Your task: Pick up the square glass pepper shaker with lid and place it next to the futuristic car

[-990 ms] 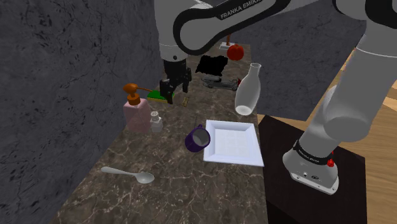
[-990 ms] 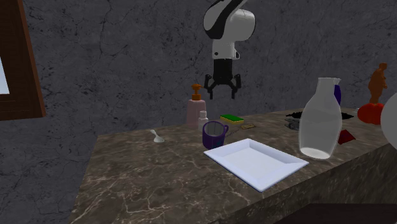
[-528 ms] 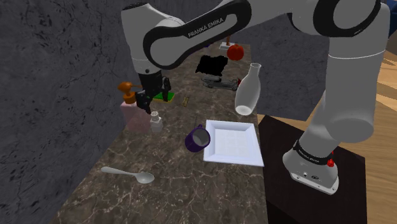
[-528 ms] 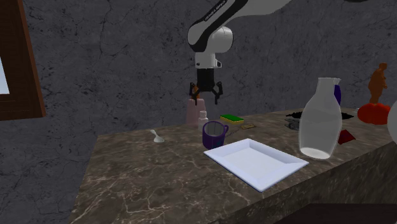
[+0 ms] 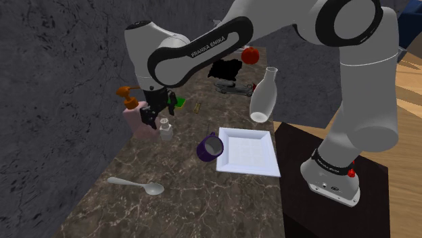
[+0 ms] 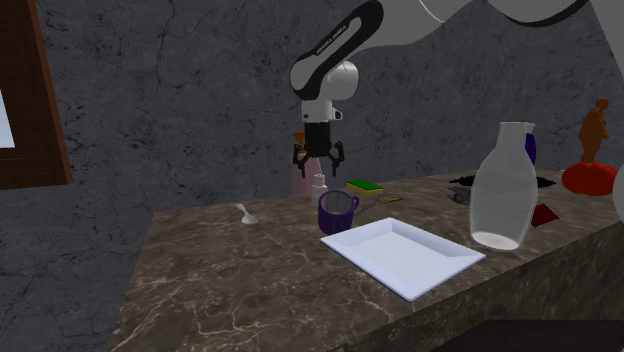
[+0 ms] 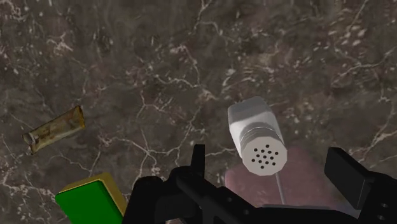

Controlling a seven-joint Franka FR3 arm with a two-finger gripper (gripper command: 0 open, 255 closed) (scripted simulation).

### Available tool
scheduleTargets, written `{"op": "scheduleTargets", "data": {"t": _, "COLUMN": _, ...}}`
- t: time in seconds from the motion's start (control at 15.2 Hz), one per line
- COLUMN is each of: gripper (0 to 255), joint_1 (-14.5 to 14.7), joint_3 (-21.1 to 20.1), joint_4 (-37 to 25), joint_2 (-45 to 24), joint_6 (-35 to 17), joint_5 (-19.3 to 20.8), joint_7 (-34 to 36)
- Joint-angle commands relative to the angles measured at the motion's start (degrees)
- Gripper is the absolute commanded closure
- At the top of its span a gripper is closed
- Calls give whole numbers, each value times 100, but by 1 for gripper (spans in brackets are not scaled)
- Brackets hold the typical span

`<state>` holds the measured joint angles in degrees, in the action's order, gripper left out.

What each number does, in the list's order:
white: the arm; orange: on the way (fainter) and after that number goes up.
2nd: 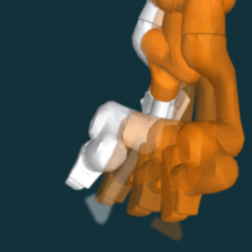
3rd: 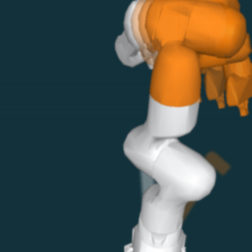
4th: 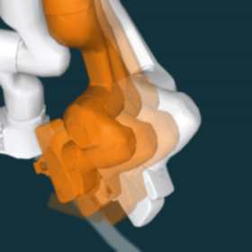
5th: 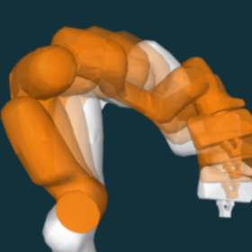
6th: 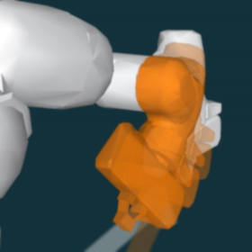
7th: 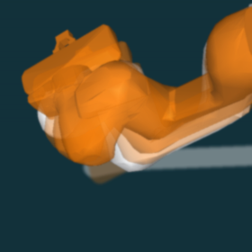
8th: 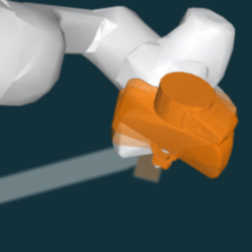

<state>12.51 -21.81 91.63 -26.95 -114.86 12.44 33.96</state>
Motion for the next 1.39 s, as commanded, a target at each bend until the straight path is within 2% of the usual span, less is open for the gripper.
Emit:
{"op": "scheduleTargets", "data": {"t": 0.0, "gripper": 0, "joint_1": 3, "joint_3": 21, "joint_4": 12, "joint_2": -89, "joint_6": -80, "joint_5": 30, "joint_7": 4}}
{"op": "scheduleTargets", "data": {"t": 0.46, "gripper": 0, "joint_1": 3, "joint_3": 21, "joint_4": 10, "joint_2": -90, "joint_6": -78, "joint_5": 30, "joint_7": 3}}
{"op": "scheduleTargets", "data": {"t": 0.53, "gripper": 255, "joint_1": 3, "joint_3": 21, "joint_4": 10, "joint_2": -90, "joint_6": -78, "joint_5": 30, "joint_7": 3}}
{"op": "scheduleTargets", "data": {"t": 1.12, "gripper": 255, "joint_1": 3, "joint_3": 21, "joint_4": 10, "joint_2": -90, "joint_6": -79, "joint_5": 30, "joint_7": 4}}
{"op": "scheduleTargets", "data": {"t": 1.32, "gripper": 255, "joint_1": -3, "joint_3": 0, "joint_4": -103, "joint_2": -8, "joint_6": 110, "joint_5": -11, "joint_7": -26}}
